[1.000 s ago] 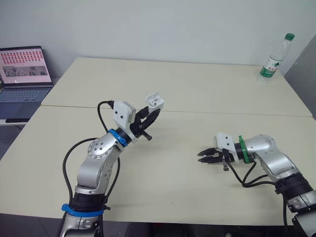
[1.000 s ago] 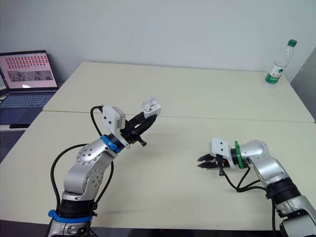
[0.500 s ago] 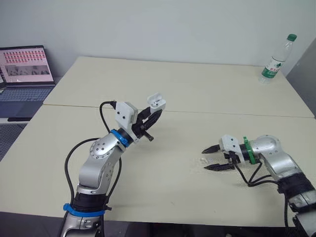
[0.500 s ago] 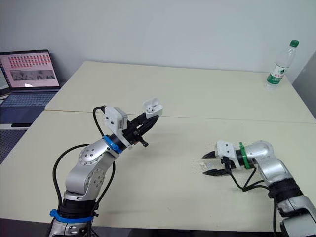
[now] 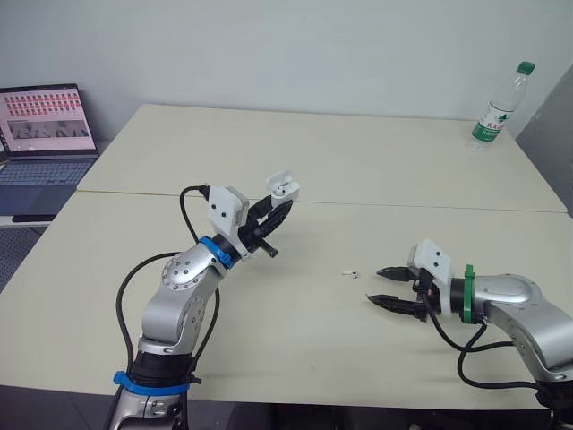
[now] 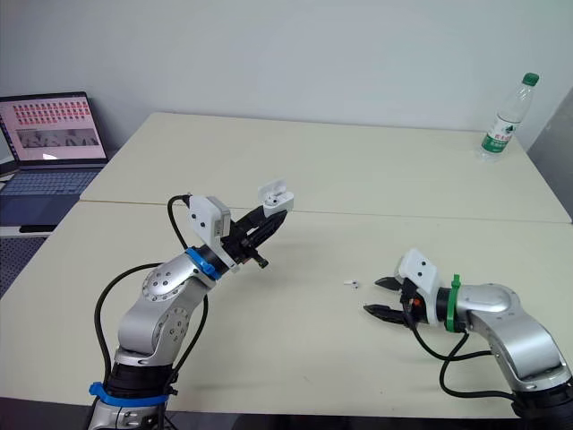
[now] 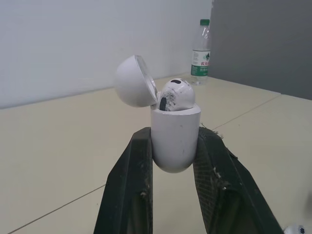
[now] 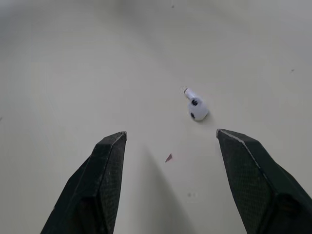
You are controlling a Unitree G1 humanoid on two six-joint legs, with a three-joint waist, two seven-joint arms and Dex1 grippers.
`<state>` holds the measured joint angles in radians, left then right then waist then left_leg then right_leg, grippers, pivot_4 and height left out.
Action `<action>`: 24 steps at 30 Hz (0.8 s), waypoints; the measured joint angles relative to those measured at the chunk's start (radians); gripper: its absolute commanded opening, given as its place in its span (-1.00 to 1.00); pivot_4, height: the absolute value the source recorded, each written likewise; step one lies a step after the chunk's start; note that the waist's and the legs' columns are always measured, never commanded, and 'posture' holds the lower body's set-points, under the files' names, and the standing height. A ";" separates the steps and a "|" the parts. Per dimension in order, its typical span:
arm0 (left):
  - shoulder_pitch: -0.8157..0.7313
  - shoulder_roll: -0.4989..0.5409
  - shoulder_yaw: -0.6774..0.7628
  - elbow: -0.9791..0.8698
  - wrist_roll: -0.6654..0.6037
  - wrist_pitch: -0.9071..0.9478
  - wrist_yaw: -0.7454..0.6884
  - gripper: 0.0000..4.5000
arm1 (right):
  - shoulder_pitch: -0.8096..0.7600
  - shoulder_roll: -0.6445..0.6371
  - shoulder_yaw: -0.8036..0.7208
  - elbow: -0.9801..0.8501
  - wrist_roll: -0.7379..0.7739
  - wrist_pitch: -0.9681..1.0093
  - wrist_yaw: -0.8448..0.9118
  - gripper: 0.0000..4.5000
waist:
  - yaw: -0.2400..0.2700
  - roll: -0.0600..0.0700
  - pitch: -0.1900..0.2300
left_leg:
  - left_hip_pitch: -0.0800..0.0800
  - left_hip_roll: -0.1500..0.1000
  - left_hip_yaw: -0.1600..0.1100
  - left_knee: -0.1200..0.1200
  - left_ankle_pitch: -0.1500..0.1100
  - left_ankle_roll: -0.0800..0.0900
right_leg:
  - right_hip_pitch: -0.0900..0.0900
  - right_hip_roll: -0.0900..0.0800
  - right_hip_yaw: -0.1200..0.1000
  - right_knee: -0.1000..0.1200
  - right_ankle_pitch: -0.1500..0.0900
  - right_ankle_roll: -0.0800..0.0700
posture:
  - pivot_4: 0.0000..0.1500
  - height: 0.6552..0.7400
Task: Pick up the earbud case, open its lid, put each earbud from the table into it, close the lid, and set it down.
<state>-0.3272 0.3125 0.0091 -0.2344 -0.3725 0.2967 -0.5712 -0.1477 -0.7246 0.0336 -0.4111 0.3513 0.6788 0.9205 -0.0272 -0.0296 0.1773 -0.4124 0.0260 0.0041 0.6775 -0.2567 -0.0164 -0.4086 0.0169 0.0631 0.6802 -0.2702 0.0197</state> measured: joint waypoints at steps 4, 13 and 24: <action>-0.007 0.001 -0.001 0.006 0.000 0.000 -0.009 -0.66 | -0.045 0.025 0.016 0.016 -0.021 -0.056 -0.026 0.35 | -0.001 0.000 0.000 | 0.000 0.001 0.000 0.000 0.000 0.000 | 0.000 0.000 0.000 0.000 0.000 0.000 | 1.00 1.00; -0.007 0.002 -0.001 0.009 0.000 0.000 -0.008 -0.66 | -0.111 0.106 0.154 0.148 -0.106 -0.186 -0.035 0.35 | -0.001 0.000 0.000 | 0.000 0.001 0.000 0.000 0.000 0.000 | 0.000 0.000 0.000 0.000 0.000 0.000 | 1.00 1.00; 0.001 0.012 0.000 0.002 0.000 0.002 -0.005 -0.66 | -0.160 0.149 0.196 0.366 -0.181 -0.318 -0.026 -0.22 | -0.001 0.000 0.000 | 0.001 0.000 0.000 0.000 0.000 0.000 | 0.000 0.000 0.000 0.000 0.000 0.000 | 1.00 1.00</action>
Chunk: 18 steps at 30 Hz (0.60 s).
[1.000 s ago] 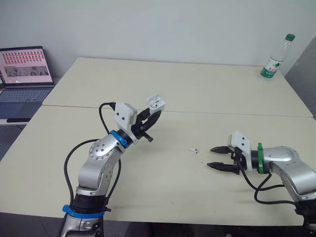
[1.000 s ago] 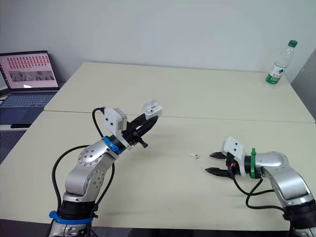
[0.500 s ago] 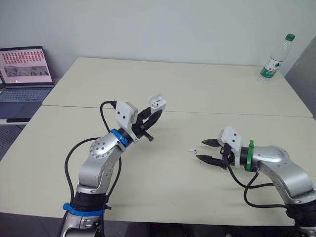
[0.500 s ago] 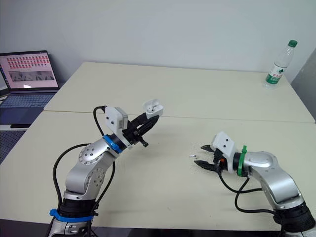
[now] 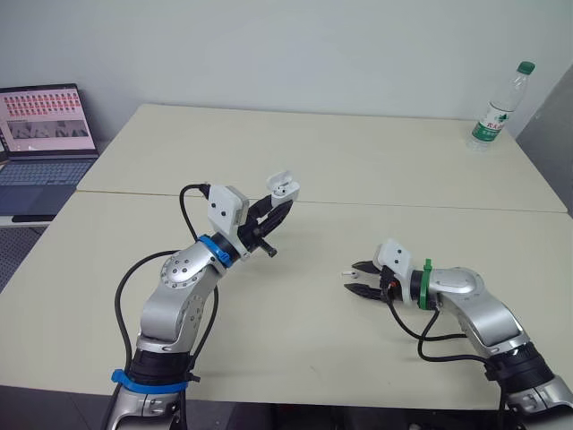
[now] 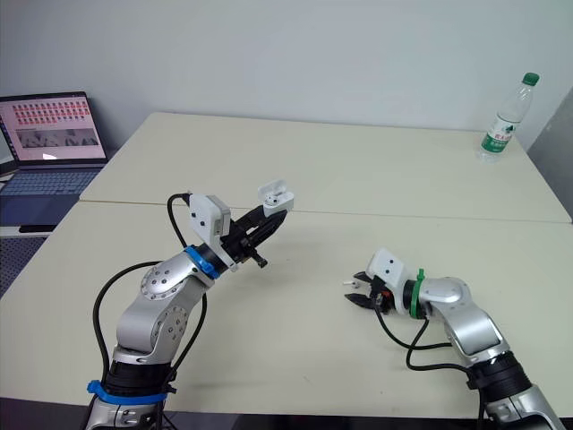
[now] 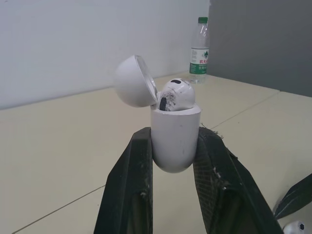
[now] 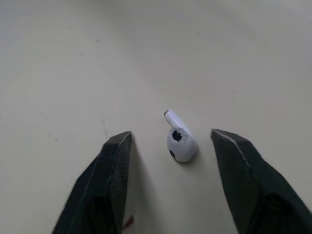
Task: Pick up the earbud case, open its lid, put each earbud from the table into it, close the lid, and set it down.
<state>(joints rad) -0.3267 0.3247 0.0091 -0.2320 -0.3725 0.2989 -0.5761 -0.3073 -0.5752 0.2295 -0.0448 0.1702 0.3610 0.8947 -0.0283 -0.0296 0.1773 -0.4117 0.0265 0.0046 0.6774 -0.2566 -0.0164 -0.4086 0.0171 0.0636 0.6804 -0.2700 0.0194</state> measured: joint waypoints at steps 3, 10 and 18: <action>0.000 0.000 0.000 0.000 0.000 0.000 0.001 -0.66 | -0.013 0.002 0.000 0.024 -0.003 -0.015 0.001 -0.72 | 0.000 0.000 0.000 | 0.001 0.000 0.000 0.000 0.000 0.000 | 0.001 0.000 0.000 0.000 0.000 0.000 | 1.00 1.00; 0.000 0.000 0.000 0.000 0.000 0.000 0.002 -0.66 | -0.023 -0.032 -0.014 0.047 0.005 -0.030 0.042 -0.89 | 0.000 0.000 0.000 | 0.001 0.000 0.000 0.000 0.000 0.000 | 0.001 0.000 0.000 0.000 0.000 0.000 | 1.00 1.00; -0.012 -0.009 -0.005 0.013 0.000 -0.005 -0.005 -0.66 | -0.134 -0.344 0.004 0.123 0.077 -0.391 0.600 -0.89 | -0.001 0.000 0.001 | 0.004 0.000 0.000 0.000 0.000 0.000 | 0.004 0.000 0.000 -0.001 0.000 0.000 | 1.00 1.00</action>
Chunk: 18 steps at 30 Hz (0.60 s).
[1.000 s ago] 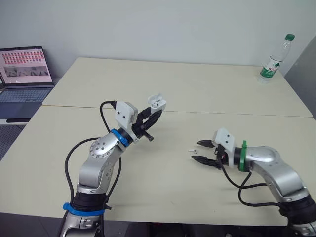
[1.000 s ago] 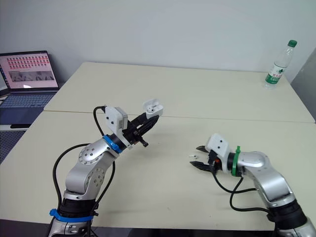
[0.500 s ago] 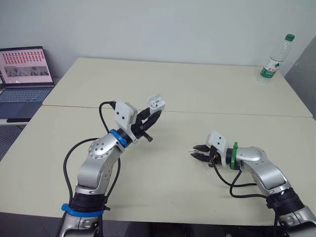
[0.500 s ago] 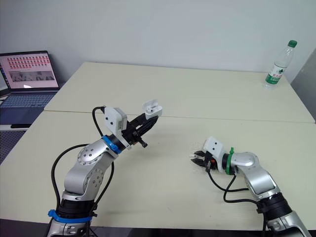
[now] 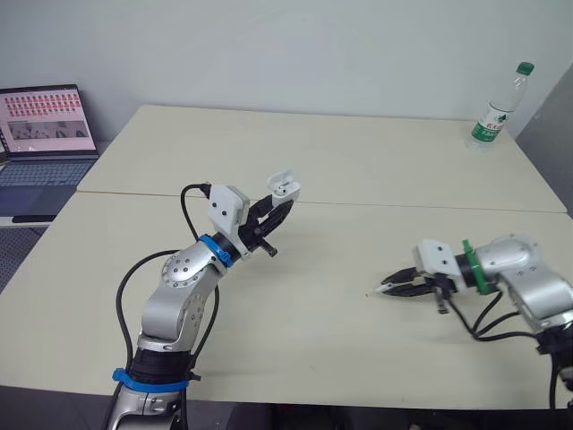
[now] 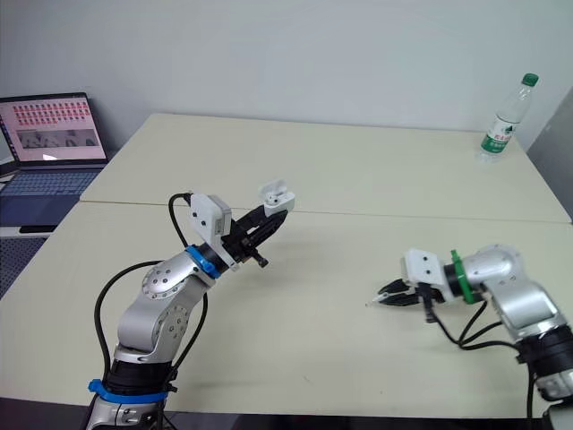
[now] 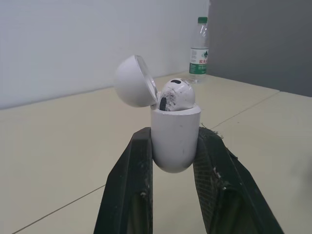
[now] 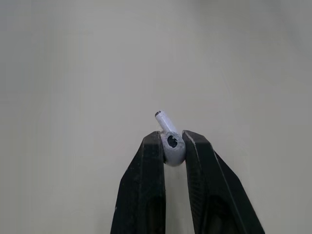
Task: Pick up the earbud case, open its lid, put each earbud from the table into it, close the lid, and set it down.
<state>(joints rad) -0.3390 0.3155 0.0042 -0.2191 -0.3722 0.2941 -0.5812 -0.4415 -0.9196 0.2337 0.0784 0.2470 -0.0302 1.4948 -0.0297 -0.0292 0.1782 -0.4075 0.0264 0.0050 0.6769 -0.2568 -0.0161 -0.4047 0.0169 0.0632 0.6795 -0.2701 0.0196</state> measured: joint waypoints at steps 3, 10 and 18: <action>-0.008 -0.004 0.000 0.003 0.001 -0.007 0.000 -0.66 | -0.067 -0.091 0.133 0.139 0.014 -0.203 0.049 -0.89 | -0.002 0.000 0.000 | 0.001 0.001 0.002 0.000 0.000 0.000 | 0.000 0.000 0.002 0.000 0.000 0.000 | 1.00 1.00; 0.012 -0.008 0.001 -0.004 0.004 -0.018 0.007 -0.66 | -0.280 0.015 0.382 0.596 -0.027 -0.657 0.071 -0.89 | -0.012 -0.001 0.000 | 0.007 0.002 0.008 -0.001 0.000 0.000 | 0.002 0.000 0.007 0.002 0.000 0.000 | 1.00 1.00; 0.038 0.003 0.001 -0.044 0.003 -0.010 0.021 -0.66 | -0.405 0.104 0.419 0.871 -0.036 -0.863 0.074 0.17 | -0.009 -0.001 0.001 | 0.018 0.001 0.006 -0.001 0.000 0.000 | 0.016 -0.002 0.005 -0.001 0.000 -0.001 | 1.00 1.00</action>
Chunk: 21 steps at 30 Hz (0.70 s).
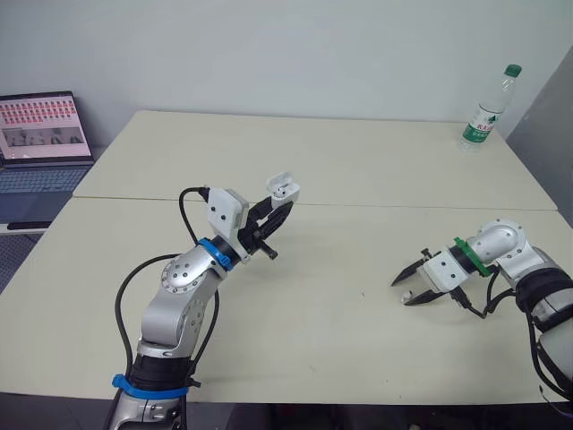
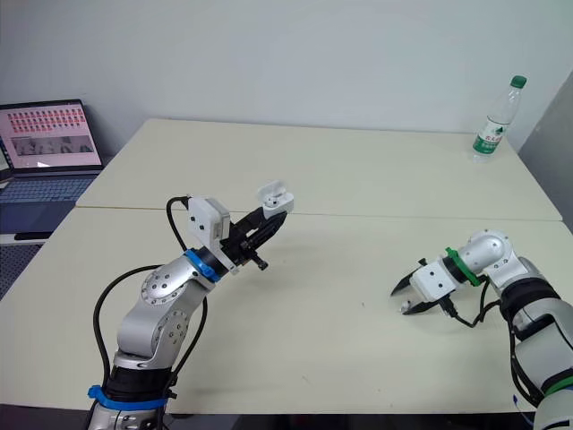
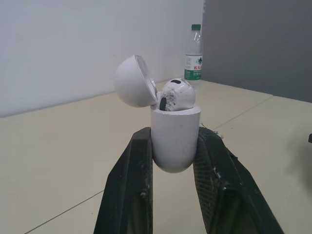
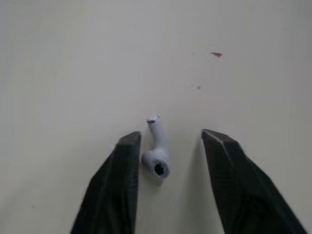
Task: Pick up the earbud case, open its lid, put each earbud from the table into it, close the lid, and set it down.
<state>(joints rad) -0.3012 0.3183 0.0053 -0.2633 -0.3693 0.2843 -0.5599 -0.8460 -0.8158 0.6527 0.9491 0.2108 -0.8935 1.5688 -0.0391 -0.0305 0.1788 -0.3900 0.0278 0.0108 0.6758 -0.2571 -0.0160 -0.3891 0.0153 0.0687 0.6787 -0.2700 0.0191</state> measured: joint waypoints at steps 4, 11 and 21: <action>0.000 0.004 0.001 -0.003 -0.001 0.001 0.000 -0.66 | -0.001 -0.032 0.009 0.010 0.012 0.001 0.000 0.17 | 0.009 0.000 0.000 | 0.000 -0.001 0.000 0.000 0.000 0.000 | 0.000 -0.001 0.000 0.000 0.000 0.000 | 1.00 1.00; 0.000 0.004 -0.001 -0.001 -0.001 0.002 -0.003 -0.66 | 0.065 -0.198 0.007 -0.083 0.088 0.093 -0.002 0.17 | 0.010 0.001 0.001 | -0.001 -0.001 -0.001 0.000 0.000 0.000 | 0.000 -0.002 -0.002 0.000 0.000 0.000 | 1.00 1.00; -0.030 -0.003 -0.014 0.041 -0.001 -0.002 -0.024 -0.66 | 0.233 -0.253 -0.133 -0.407 0.241 0.536 -0.004 -0.74 | 0.007 0.002 0.001 | -0.001 0.000 -0.001 -0.001 -0.001 0.000 | 0.000 -0.001 -0.001 0.000 -0.001 0.000 | 1.00 1.00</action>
<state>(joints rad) -0.3307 0.3152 -0.0090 -0.2225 -0.3707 0.2826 -0.5841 -0.6131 -1.0688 0.5196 0.5423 0.4513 -0.3576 1.5648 -0.0320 -0.0288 0.1796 -0.3914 0.0276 0.0099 0.6753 -0.2576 -0.0155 -0.3895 0.0141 0.0676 0.6784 -0.2706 0.0187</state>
